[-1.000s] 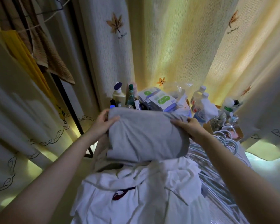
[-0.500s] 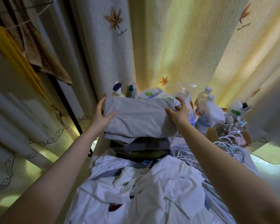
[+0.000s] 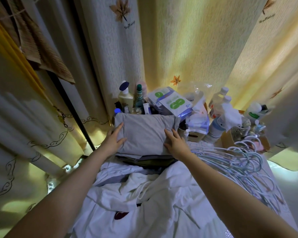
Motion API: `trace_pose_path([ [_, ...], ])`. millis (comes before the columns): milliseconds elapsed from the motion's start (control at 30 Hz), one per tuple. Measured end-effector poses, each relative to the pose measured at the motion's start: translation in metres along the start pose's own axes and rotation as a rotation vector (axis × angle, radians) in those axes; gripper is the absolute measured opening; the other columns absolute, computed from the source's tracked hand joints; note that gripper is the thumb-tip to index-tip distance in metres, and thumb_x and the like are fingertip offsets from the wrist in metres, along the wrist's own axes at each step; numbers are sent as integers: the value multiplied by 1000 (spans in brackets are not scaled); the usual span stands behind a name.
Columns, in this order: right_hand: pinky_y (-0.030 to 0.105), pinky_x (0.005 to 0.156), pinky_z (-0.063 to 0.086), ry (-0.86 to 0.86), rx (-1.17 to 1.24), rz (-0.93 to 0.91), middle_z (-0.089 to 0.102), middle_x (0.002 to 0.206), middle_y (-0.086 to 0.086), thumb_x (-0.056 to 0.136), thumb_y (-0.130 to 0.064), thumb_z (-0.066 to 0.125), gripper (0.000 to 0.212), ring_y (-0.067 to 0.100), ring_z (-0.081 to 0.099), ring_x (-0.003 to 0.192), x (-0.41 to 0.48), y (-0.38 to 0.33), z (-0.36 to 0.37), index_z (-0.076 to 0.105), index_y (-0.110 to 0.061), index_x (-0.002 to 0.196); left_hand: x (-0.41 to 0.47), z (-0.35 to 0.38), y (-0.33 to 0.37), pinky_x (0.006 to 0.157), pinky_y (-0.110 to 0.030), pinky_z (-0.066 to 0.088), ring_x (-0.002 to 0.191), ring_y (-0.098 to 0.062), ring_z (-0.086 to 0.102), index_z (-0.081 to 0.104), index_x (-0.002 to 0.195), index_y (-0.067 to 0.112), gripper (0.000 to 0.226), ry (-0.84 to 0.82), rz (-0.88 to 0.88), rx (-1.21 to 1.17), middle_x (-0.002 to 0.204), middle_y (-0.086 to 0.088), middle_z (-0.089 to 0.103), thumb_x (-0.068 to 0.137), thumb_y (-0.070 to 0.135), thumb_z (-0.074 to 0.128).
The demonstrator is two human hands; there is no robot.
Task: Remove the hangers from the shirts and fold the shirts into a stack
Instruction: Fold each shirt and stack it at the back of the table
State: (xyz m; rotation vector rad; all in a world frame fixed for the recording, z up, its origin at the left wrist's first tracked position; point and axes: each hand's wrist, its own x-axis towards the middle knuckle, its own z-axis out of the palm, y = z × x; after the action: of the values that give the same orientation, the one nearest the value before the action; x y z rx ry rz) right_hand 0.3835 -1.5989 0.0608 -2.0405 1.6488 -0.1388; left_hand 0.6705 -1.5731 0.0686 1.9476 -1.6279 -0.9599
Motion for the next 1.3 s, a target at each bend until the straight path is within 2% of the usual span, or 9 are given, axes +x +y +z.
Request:
trace_pose_path([
  [200, 37, 99, 38, 416, 363, 109, 41, 136, 14, 89, -16, 62, 52, 28, 41, 123, -65, 31, 20, 42, -6, 136, -68, 14, -20, 90, -43, 48, 109, -28, 55, 35, 133, 11, 56, 268, -52, -125, 129, -13, 43, 90, 39, 58],
  [367, 35, 83, 45, 123, 280, 366, 59, 121, 14, 87, -36, 64, 48, 30, 57, 107, -104, 63, 44, 50, -10, 125, -138, 43, -45, 75, -36, 47, 81, -16, 57, 57, 79, 13, 22, 43, 169, 7, 83, -1, 57, 79, 26, 76],
  [467, 32, 79, 42, 17, 128, 390, 63, 118, 14, 85, -42, 65, 59, 32, 58, 109, -117, 64, 44, 49, -9, 131, -162, 53, -36, 80, -20, 45, 91, 2, 54, 59, 81, 34, 27, -224, 291, 39, 89, 19, 58, 71, 55, 72],
  [600, 19, 52, 28, 26, 396, 228, 50, 59, 1, 83, -22, 70, 23, 17, 47, 62, -140, 63, 26, 56, -12, 67, -167, 48, -41, 94, -16, 36, 109, 8, 41, 62, 97, 37, 49, -337, 335, 285, 112, 27, 48, 58, 64, 73],
  [700, 19, 57, 31, -113, 477, 69, 52, 68, 4, 84, -8, 68, 15, 9, 44, 65, -167, 67, 9, 63, 4, 77, -158, 34, -33, 83, -30, 47, 88, -4, 55, 64, 81, 17, 15, -137, 314, 137, 89, 13, 60, 79, 27, 76],
  [800, 15, 57, 31, -178, 415, 17, 47, 63, -8, 81, -6, 69, 19, -3, 41, 58, -199, 78, 6, 60, -13, 66, -153, 18, -14, 70, -29, 42, 71, -8, 55, 59, 76, 15, 15, 7, 215, -41, 75, -1, 59, 86, 8, 68],
  [900, 20, 58, 31, -208, 405, 33, 46, 62, -10, 79, -5, 70, 23, -5, 40, 55, -221, 86, 14, 54, -15, 66, -155, 11, -3, 63, -9, 39, 66, 2, 56, 67, 77, 15, 10, 19, 165, -73, 75, 1, 65, 83, 7, 71],
  [1133, 19, 68, 39, 17, 372, 7, 61, 89, -4, 80, -39, 72, 19, 13, 57, 82, -218, 54, 12, 62, -24, 88, -165, 5, 9, 60, -12, 40, 65, -4, 56, 72, 73, 22, 12, 52, 111, -48, 72, 8, 69, 73, 14, 80],
  [1300, 17, 55, 31, 41, 341, -9, 50, 61, -1, 89, -23, 65, 28, 10, 42, 57, -203, 32, -1, 55, -11, 65, -174, -9, 19, 57, -9, 43, 67, -4, 59, 71, 66, 32, 20, 122, 69, -54, 70, 9, 70, 68, 16, 84],
])
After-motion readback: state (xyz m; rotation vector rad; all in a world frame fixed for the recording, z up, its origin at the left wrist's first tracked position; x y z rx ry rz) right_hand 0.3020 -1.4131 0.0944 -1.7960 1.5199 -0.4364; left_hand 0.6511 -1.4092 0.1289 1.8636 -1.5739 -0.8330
